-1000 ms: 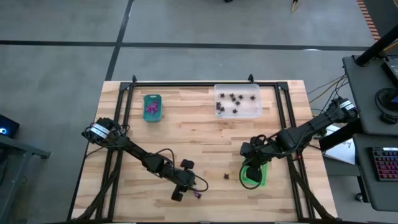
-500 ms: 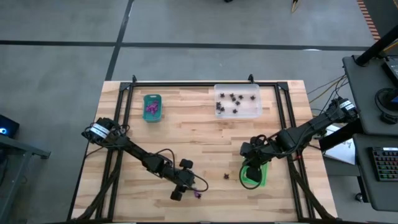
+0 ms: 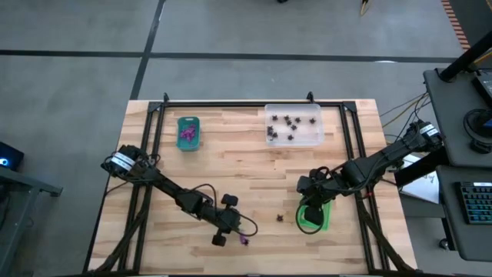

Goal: Sort Halloween decoration
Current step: Put the white skull toy into the green bin

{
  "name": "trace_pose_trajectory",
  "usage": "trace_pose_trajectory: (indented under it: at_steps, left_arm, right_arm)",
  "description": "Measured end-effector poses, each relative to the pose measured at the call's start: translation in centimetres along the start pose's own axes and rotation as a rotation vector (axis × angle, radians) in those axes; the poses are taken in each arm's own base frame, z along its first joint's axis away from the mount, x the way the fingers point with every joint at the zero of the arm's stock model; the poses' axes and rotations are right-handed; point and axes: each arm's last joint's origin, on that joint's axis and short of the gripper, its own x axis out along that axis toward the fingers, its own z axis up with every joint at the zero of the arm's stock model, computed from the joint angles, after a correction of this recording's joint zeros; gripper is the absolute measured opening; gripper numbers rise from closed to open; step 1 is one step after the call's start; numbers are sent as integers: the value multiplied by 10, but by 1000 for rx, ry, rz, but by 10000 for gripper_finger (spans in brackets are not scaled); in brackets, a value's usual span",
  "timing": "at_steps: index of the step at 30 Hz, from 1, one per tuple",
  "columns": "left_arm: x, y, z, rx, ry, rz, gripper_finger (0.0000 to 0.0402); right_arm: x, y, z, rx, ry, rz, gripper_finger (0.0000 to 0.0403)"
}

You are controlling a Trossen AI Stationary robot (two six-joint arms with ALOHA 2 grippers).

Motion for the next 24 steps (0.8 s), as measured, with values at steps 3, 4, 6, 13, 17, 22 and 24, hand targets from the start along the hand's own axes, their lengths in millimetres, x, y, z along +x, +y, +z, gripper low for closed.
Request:
trace_pose_trajectory:
  at_steps: [3, 4, 6, 13, 17, 22, 24]
  left_arm:
    - [-1, 0, 0, 2, 4, 1, 63]
    - [-2, 0, 0, 4, 5, 2, 63]
    - [-4, 1, 2, 7, 4, 3, 63]
    - [-9, 7, 7, -1, -11, 14, 59]
    - [-10, 10, 8, -7, -13, 19, 45]
    - [-9, 15, 9, -16, -15, 28, 38]
    - [-9, 18, 10, -23, -16, 34, 37]
  right_arm:
    - [0, 0, 0, -1, 0, 0, 9]
    - [0, 0, 0, -1, 0, 0, 9]
    - [0, 1, -1, -13, 1, 1, 9]
    - [-1, 8, -8, -107, -55, -54, 9]
    - [-2, 14, -14, -148, -121, -111, 9]
    - [1, 21, -16, -169, -224, -150, 9]
    - [6, 23, -14, -174, -249, -174, 9]
